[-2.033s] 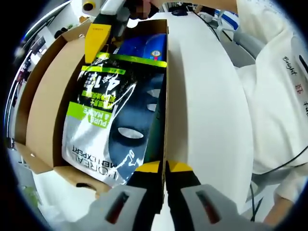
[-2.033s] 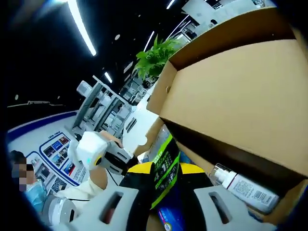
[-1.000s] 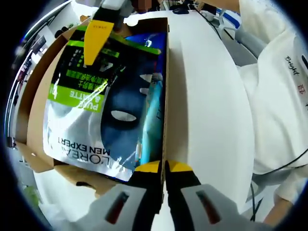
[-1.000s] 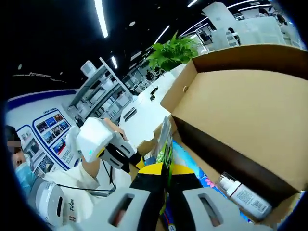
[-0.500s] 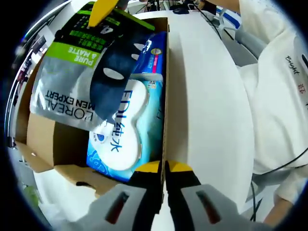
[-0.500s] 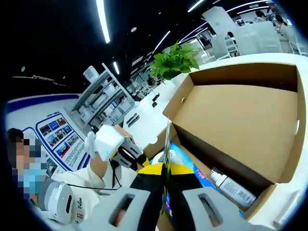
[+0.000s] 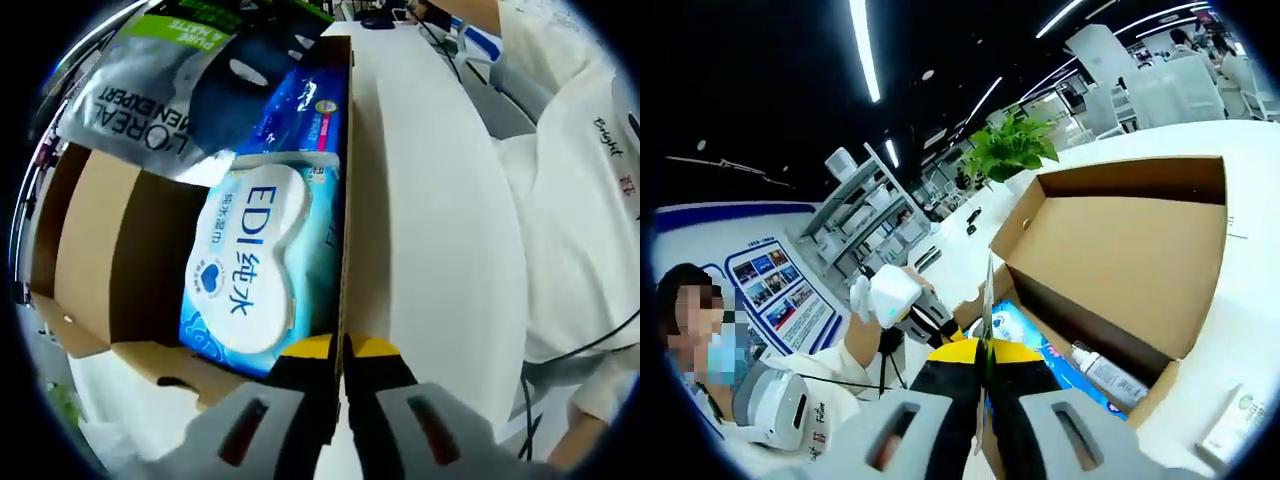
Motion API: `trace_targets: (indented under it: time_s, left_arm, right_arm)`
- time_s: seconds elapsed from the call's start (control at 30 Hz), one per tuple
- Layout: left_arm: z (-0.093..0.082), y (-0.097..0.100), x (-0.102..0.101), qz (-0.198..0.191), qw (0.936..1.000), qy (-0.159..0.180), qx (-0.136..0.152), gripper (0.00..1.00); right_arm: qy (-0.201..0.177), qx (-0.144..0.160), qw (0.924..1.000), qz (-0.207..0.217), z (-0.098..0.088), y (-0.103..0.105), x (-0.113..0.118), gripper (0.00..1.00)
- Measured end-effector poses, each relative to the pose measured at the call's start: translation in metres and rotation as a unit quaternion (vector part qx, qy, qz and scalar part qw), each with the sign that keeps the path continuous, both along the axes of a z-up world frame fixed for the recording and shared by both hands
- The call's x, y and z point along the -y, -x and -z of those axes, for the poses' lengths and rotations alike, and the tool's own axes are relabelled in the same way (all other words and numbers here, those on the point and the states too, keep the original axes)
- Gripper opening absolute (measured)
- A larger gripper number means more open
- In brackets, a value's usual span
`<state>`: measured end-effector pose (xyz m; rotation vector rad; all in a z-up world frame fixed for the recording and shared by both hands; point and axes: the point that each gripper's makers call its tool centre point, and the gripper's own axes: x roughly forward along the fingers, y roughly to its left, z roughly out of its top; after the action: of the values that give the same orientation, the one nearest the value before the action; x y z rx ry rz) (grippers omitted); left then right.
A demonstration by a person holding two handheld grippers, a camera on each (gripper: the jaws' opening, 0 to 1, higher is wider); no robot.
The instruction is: Operate the shoe box by opening the lid, removing the specified soft item, and placing it in the target area until the item is outside and the box remains undamaged.
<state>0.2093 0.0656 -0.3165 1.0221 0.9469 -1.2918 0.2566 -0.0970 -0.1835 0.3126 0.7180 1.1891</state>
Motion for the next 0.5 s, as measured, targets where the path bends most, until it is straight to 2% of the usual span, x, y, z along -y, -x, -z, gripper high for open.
trace_targets:
  time_s: [0.07,0.27,0.5]
  left_arm:
    - [0.0,0.0,0.0,0.0,1.0,0.0,0.0,0.03]
    - [0.0,-0.001,-0.001,0.001,1.0,0.002,0.002,0.03]
    - [0.0,-0.001,-0.001,0.002,1.0,0.002,0.002,0.03]
  right_arm:
    - [0.002,0.0,1.0,0.003,0.0,0.0,0.006,0.0]
    - [-0.023,0.006,0.9995,0.019,-0.02,-0.009,0.026,0.0]
    - [-0.024,-0.004,0.9992,0.03,-0.016,-0.002,0.041,0.0]
